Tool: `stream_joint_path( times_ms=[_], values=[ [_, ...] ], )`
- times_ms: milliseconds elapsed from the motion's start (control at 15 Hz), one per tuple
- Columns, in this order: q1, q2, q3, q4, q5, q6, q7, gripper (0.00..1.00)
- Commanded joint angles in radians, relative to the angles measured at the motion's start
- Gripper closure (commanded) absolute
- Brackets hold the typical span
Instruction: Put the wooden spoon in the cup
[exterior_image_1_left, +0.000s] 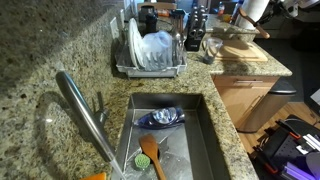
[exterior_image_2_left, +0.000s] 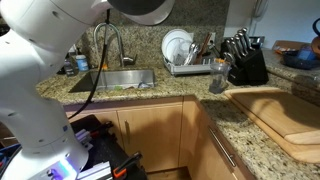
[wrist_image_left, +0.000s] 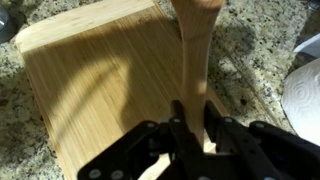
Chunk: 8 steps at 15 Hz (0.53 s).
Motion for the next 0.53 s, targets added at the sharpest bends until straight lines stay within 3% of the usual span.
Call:
stream_joint_path(
  times_ms=[0,67,467],
  values=[
    [-0.002,-0.006,0.001,-0.007,0.001,0.000,-0.005,0.75],
    [-0.003,-0.007,0.001,-0.011,0.001,0.001,-0.009,0.94],
    [0.062,-0.144,0.116,-0.077,0.105,0.118,-0.152,0.94]
  ],
)
